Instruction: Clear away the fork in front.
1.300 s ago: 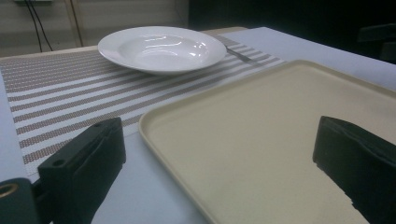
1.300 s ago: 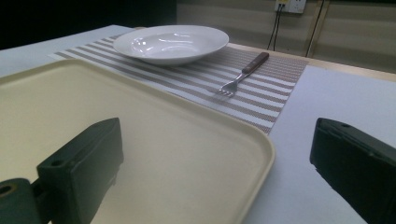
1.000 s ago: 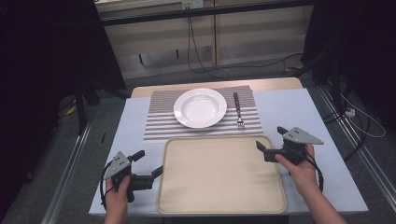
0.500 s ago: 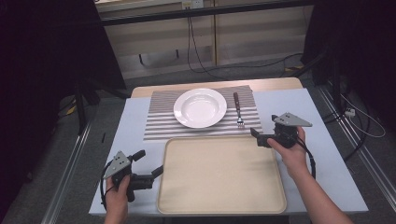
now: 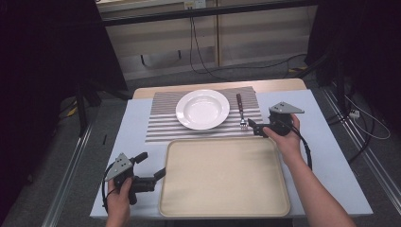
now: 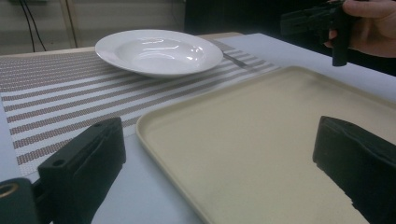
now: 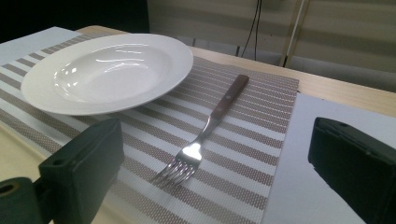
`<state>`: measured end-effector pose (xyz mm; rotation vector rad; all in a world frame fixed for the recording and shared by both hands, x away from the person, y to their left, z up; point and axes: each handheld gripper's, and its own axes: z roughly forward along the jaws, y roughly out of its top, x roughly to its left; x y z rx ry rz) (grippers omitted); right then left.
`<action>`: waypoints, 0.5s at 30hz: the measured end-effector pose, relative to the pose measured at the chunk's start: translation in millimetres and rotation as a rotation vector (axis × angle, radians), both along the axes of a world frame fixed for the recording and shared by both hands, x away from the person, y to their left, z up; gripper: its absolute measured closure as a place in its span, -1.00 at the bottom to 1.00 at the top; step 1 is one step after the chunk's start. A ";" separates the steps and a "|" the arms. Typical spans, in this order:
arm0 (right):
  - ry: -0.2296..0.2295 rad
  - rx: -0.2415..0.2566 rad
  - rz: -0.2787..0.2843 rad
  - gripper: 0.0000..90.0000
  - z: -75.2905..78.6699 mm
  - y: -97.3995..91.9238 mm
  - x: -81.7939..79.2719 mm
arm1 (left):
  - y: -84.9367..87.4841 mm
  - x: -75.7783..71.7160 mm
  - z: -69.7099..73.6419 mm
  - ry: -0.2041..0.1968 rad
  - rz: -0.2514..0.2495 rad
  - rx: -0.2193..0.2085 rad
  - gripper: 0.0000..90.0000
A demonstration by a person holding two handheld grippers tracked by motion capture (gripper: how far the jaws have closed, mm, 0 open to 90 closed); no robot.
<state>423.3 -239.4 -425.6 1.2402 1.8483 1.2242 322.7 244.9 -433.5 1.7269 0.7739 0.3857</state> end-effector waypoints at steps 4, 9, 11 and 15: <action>0.015 -0.017 0.000 -0.92 -0.2 1.2 8.6 | 0.1 -0.3 0.0 0.000 -0.001 0.002 -0.94; 0.033 -0.034 0.000 -0.91 -1.6 4.3 22.0 | 0.6 -0.5 0.1 -0.001 0.003 0.003 -0.94; 0.039 -0.041 0.001 -0.90 -2.5 5.6 27.4 | 0.5 -0.6 0.1 -0.001 0.005 0.002 -0.94; 0.051 -0.036 -0.004 -0.90 -3.6 7.4 38.3 | 0.2 -1.0 0.2 -0.002 0.004 -0.001 -0.94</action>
